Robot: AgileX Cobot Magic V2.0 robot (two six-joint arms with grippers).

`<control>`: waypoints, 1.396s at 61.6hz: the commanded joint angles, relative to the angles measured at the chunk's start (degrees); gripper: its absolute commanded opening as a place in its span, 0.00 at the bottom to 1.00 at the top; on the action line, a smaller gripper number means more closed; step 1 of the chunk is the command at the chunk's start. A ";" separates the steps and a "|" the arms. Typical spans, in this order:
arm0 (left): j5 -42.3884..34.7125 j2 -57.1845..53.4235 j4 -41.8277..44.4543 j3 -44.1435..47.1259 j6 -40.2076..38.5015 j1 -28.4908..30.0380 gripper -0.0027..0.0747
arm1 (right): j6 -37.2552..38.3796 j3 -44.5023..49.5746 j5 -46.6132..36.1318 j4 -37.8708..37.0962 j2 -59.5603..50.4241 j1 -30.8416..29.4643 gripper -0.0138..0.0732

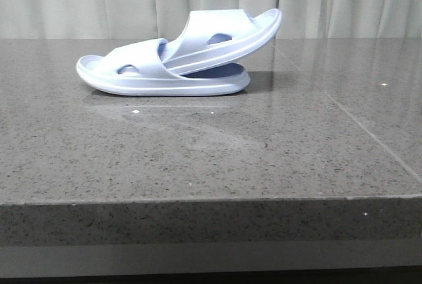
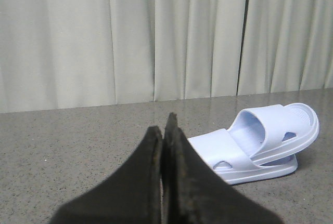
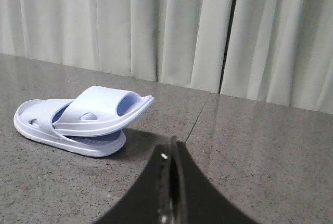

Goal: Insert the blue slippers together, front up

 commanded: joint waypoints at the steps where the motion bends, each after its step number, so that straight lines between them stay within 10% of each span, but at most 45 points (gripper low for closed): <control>1: -1.85 0.58 -1.10 -1.54 0.04 -0.45 0.01 | -0.41 -1.65 -3.87 0.37 0.32 0.26 0.04; 49: -2.28 0.58 0.01 -1.44 -0.30 -0.45 0.01 | -0.41 -1.65 -3.67 0.37 0.32 0.26 0.04; 70: -2.46 -2.03 49.80 -0.99 -48.38 -0.45 0.01 | -0.41 -1.65 -3.43 0.37 0.32 0.26 0.04; 86: -7.11 -8.84 56.01 6.69 -53.53 -0.45 0.01 | -0.41 -1.65 -3.43 0.37 0.32 0.26 0.04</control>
